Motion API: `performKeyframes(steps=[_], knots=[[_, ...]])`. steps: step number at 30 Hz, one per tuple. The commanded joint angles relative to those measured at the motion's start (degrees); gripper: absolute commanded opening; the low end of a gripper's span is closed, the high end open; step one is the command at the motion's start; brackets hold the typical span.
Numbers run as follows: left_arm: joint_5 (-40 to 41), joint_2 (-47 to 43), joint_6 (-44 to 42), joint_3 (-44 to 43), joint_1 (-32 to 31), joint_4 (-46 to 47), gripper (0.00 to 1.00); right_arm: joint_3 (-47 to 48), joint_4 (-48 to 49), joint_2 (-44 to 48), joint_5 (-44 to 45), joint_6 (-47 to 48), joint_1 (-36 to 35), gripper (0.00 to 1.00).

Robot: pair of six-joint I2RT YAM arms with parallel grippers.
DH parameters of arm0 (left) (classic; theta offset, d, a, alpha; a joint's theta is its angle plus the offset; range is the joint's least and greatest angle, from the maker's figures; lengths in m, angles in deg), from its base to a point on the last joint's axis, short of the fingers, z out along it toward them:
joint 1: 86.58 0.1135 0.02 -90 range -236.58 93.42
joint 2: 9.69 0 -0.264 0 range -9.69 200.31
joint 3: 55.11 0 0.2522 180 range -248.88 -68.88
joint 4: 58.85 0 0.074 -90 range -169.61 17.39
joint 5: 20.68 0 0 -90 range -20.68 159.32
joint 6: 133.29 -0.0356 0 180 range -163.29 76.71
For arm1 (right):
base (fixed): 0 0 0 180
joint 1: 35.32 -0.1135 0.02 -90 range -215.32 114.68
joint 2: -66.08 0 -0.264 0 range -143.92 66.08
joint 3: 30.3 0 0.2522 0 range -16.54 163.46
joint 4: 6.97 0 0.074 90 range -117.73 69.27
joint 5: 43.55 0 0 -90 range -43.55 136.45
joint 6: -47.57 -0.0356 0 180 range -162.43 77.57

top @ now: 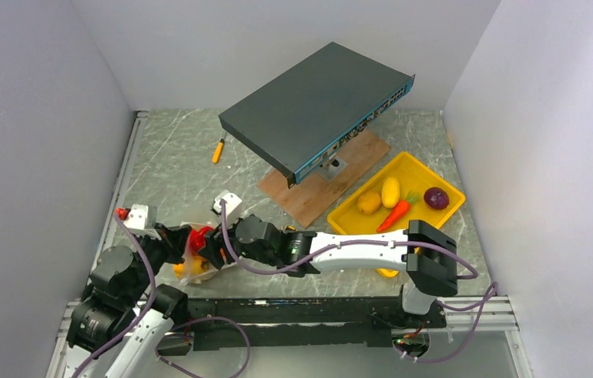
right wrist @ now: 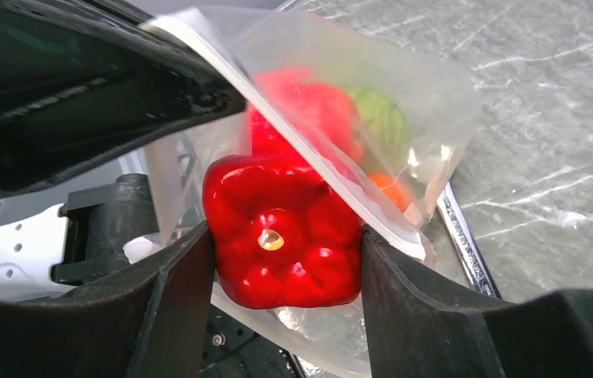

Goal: Place the food in the zip-top bag and seal the zipper
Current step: Place the fake vegetable in the zipper food storage bag.

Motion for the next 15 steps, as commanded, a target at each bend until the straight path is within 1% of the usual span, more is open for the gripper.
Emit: performKeyframes(steps=[1, 9, 15], knots=[[1.9, -2.2, 0.8, -0.9, 0.1, 3.7, 0.0, 2.2, 0.1, -0.1, -0.6, -2.5, 1.4, 0.35], [6.3, -4.3, 2.0, -1.1, 0.1, 2.7, 0.0, 3.2, -5.6, 1.1, 1.1, -2.3, 1.8, 0.62], [9.6, -4.4, 5.0, -2.2, 0.1, 1.8, 0.0, 5.5, -10.6, 0.6, 2.0, -2.2, 1.8, 0.77]])
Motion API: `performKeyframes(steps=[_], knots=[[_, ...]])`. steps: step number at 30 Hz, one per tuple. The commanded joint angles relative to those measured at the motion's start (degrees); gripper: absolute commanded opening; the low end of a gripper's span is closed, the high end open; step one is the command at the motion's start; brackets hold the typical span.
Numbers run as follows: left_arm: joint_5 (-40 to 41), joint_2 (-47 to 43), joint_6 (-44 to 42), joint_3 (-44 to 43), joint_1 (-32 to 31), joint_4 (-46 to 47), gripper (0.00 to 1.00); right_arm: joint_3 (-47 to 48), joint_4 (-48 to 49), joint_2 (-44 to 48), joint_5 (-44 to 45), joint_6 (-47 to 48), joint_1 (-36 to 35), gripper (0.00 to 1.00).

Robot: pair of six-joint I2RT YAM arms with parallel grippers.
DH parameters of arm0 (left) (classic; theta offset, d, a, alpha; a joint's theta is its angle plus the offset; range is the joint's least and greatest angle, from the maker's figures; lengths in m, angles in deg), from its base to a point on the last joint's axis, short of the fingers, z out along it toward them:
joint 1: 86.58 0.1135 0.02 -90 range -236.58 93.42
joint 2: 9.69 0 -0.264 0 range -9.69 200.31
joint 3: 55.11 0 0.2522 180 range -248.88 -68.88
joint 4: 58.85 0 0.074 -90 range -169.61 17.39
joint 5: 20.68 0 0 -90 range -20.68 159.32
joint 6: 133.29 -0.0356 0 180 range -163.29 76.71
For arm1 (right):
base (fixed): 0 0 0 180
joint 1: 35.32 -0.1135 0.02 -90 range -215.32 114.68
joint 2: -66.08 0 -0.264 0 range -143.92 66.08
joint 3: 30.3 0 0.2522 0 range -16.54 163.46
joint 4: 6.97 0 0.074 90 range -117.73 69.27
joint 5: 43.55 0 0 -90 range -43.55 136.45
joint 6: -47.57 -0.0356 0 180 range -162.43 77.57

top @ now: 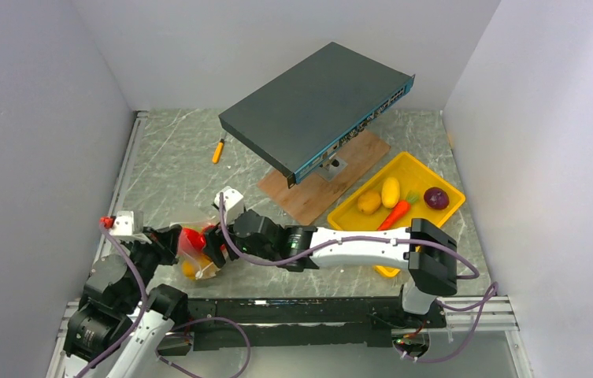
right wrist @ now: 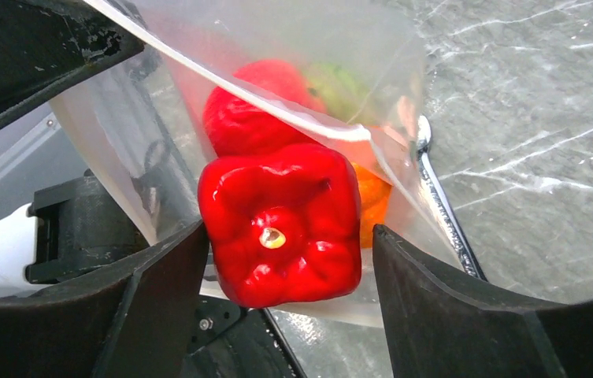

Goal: Place the food in the zip-top bag and seal the zipper
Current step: Place the fake vegetable in the zipper food storage bag, then adjust the zipper food storage bag at the center of the board.

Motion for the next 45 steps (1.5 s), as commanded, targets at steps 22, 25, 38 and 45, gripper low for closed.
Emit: performKeyframes(steps=[22, 25, 38, 45], knots=[[6.7, 6.4, 13.5, -8.1, 0.2, -4.7, 0.0, -0.1, -16.6, 12.4, 5.4, -11.7, 2.8, 0.55], [6.3, 6.9, 13.9, -8.1, 0.2, -4.6, 0.0, -4.9, -12.0, 14.1, 4.2, -12.7, 3.3, 0.47], [5.3, 8.1, 14.9, -9.3, 0.2, -5.6, 0.0, -10.3, 0.1, 9.6, -2.7, -13.2, 3.2, 0.47], [4.2, 8.7, 15.4, -9.5, 0.1, -5.3, 0.0, -8.9, 1.6, 5.5, 0.4, -15.4, 3.2, 0.41]])
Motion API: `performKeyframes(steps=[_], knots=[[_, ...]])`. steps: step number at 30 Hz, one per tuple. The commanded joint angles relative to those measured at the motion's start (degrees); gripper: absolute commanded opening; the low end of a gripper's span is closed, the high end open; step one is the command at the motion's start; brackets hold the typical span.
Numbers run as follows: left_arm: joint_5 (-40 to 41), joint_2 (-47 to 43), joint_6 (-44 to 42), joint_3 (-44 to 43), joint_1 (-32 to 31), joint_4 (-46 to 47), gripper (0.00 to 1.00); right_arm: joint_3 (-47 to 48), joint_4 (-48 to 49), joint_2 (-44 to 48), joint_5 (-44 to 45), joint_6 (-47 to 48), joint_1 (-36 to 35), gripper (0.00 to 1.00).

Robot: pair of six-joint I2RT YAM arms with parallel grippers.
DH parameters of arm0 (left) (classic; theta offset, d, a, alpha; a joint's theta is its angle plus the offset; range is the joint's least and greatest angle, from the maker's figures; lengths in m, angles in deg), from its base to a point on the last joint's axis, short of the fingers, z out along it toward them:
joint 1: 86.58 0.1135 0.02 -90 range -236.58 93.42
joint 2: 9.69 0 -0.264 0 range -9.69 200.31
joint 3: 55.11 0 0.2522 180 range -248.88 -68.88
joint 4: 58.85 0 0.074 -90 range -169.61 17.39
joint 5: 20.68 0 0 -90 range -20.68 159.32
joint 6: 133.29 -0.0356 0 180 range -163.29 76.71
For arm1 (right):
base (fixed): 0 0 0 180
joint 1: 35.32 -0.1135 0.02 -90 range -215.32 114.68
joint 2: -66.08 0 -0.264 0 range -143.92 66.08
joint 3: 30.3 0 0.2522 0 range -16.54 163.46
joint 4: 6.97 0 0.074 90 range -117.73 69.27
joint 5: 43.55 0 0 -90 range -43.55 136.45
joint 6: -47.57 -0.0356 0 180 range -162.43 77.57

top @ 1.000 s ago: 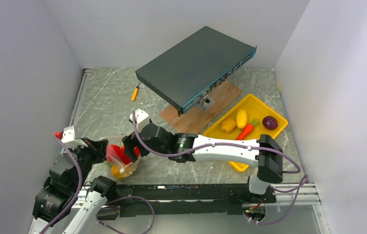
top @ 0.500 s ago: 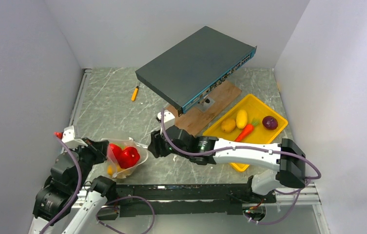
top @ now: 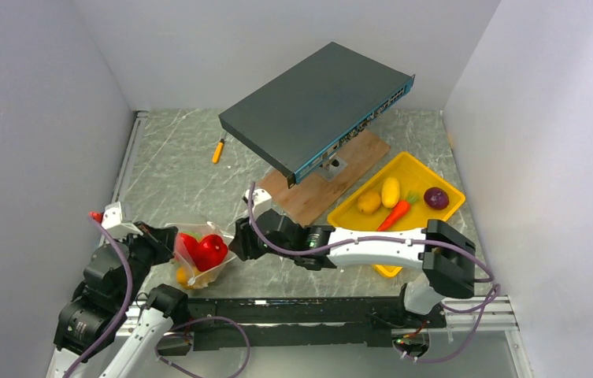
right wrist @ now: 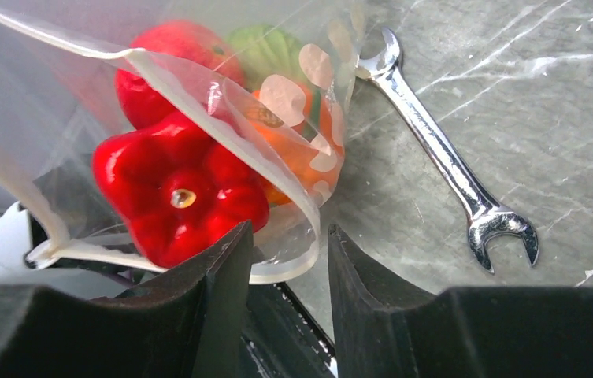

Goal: Place the food in the zip-top bag and seal the zipper
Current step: Adjust the zipper food storage bag at the center of the board.

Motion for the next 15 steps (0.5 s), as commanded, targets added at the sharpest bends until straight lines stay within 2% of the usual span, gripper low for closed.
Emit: performKeyframes(steps=[1, 4, 6, 10, 12, 15], knots=[[-1.4, 1.4, 1.2, -2.6, 0.2, 3.4, 0.0, 1.8, 3.0, -2.1, 2.5, -1.4, -0.2, 0.41], [-1.4, 1.9, 0.9, -3.4, 0.2, 2.7, 0.0, 1.5, 3.4, -3.1, 2.7, -1.5, -0.3, 0.4], [-1.8, 2.1, 0.9, -3.6, 0.1, 2.6, 0.0, 1.3, 4.0, -3.6, 2.1, -1.8, -0.2, 0.36], [-3.7, 2.0, 0.9, -3.5, 0.1, 2.9, 0.0, 2.8, 3.6, -4.0, 1.7, -0.7, -0.5, 0.18], [-5.3, 2.5, 1.2, -4.4, 0.2, 2.3, 0.0, 4.7, 2.5, -3.5, 2.2, 1.5, -0.5, 0.02], [-7.6, 4.5, 2.0, -7.5, 0.2, -0.8, 0.0, 11.4, -1.9, -3.6, 0.8, 6.3, -0.5, 0.0]])
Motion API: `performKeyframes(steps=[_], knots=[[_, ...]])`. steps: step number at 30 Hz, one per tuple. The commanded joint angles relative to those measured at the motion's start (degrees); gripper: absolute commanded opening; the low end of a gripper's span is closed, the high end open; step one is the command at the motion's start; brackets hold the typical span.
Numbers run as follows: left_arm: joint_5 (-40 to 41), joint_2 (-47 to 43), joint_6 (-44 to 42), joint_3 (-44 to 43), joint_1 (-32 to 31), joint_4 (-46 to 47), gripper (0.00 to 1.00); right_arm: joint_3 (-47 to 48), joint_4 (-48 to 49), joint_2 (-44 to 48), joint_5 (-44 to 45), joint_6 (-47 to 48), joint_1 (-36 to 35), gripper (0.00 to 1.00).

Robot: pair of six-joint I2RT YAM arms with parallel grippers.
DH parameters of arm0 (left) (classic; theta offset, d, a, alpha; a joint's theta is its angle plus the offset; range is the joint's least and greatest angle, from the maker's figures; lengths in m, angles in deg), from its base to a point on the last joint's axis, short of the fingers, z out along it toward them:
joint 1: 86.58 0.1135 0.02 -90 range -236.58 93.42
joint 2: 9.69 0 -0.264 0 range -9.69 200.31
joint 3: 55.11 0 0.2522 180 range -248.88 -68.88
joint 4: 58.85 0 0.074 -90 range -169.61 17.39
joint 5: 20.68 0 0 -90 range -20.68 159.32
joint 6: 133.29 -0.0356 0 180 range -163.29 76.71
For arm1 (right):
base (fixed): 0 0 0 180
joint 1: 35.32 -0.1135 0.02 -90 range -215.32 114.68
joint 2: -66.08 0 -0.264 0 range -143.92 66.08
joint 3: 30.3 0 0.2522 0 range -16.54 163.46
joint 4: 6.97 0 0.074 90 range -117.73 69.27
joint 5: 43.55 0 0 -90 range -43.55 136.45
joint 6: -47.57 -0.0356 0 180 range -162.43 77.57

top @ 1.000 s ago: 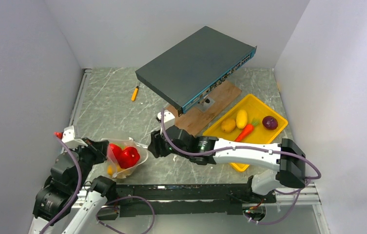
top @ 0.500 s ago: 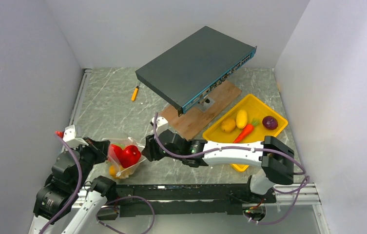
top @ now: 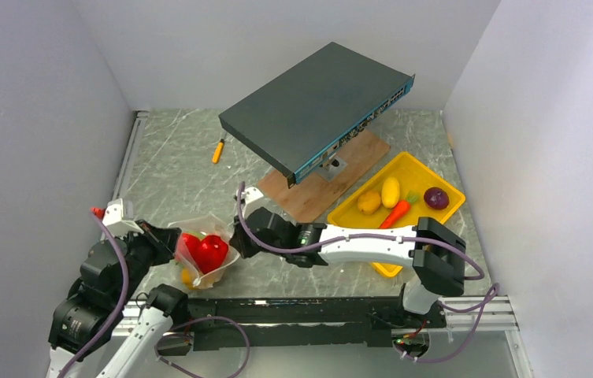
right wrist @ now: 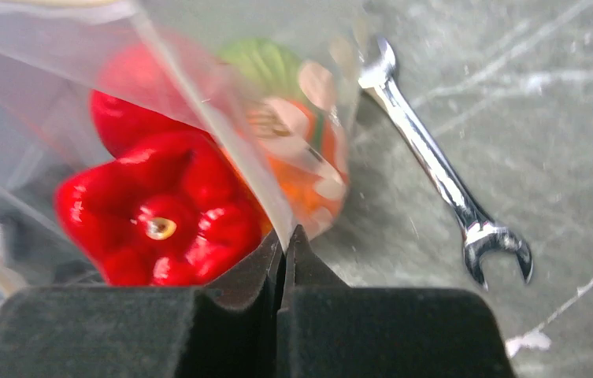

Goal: Place the food in the zip-top bag and seal the zipper
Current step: Adjust the zipper food storage bag at the center of the board.

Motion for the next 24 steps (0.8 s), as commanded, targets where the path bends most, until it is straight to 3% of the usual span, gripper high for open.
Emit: performKeyframes(steps=[1, 4, 9, 12, 18, 24], knots=[[-4.8, 3.1, 2.1, -6.4, 0.2, -0.9, 0.0, 12.0, -2.9, 0.2, -2.2, 7.7, -0.2, 0.0], [-6.5, 4.2, 4.9, -8.2, 0.1, -3.2, 0.0, 24.2, -12.8, -3.0, -5.8, 11.7, -0.2, 0.0], [-12.4, 4.0, 12.5, -4.9, 0.1, -0.3, 0.0, 33.5, -17.3, -7.3, -14.7, 14.1, 0.1, 0.0], [-11.3, 3.5, 16.5, -3.3, 0.1, -1.3, 0.0, 33.7, -18.1, -9.1, -14.6, 14.4, 0.2, 0.0], [-6.8, -2.8, 23.8, 10.7, 0.1, 0.6, 0.0, 32.6, -17.6, -12.7, -11.7, 16.8, 0.5, 0.0], [-6.5, 0.7, 20.7, -3.3, 0.1, 0.1, 0.0, 40.4, -23.1, -12.2, -9.1, 20.6, 1.0, 0.0]])
